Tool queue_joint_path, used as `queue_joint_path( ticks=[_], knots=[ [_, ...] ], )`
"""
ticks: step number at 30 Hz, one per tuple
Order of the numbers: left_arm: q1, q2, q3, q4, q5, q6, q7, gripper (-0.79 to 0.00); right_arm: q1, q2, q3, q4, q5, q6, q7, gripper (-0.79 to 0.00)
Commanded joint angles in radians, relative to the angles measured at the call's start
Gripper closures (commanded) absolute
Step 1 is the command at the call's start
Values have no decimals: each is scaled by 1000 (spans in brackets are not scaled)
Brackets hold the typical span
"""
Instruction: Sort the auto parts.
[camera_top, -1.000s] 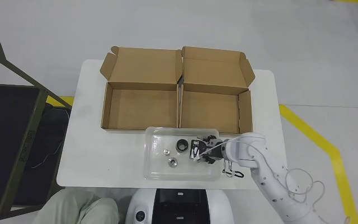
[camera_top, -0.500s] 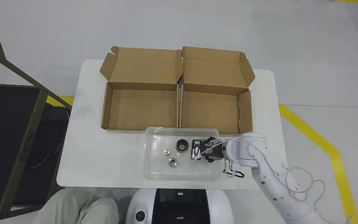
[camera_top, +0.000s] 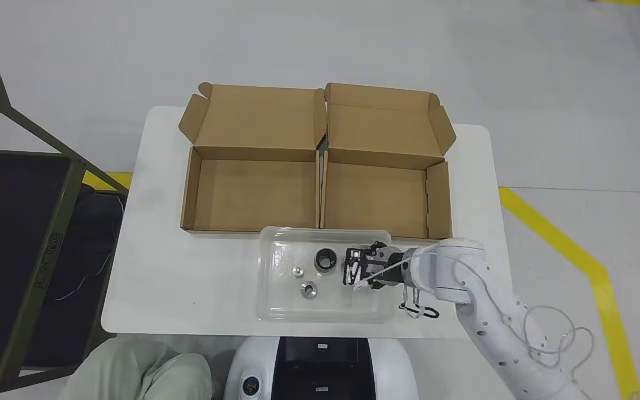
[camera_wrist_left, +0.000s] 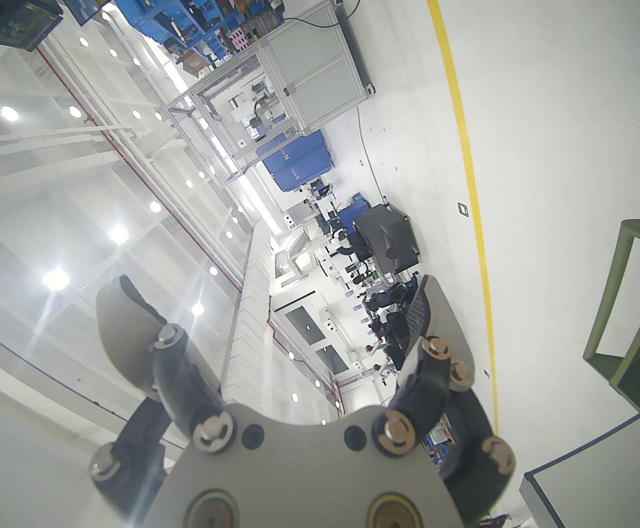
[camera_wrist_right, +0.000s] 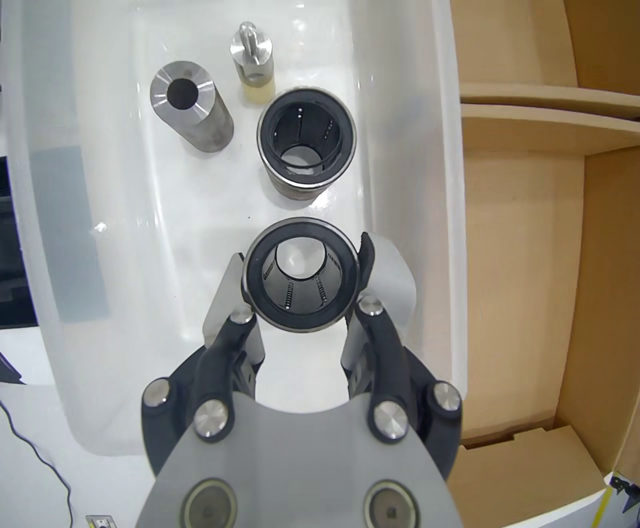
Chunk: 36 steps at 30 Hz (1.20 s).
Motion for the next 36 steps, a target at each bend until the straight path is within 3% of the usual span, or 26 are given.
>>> queue_joint_path(
  ticks=[1, 8, 16, 28, 36],
  knots=[
    [0, 0, 0, 0, 0, 0, 0, -785, -11, 4, 11, -19, 9, 13, 1, 0],
    [0, 0, 0, 0, 0, 0, 0, -785, -57, 17, 54, -116, 13, 62, -24, 0],
    [0, 0, 0, 0, 0, 0, 0, -785, -76, 22, 79, -132, 15, 106, -228, 0],
    [0, 0, 0, 0, 0, 0, 0, -785, 82, -12, -52, -1, -7, 180, -533, 0],
    [0, 0, 0, 0, 0, 0, 0, -785, 134, -23, -46, 2, -62, 270, -702, 0]
  ],
)
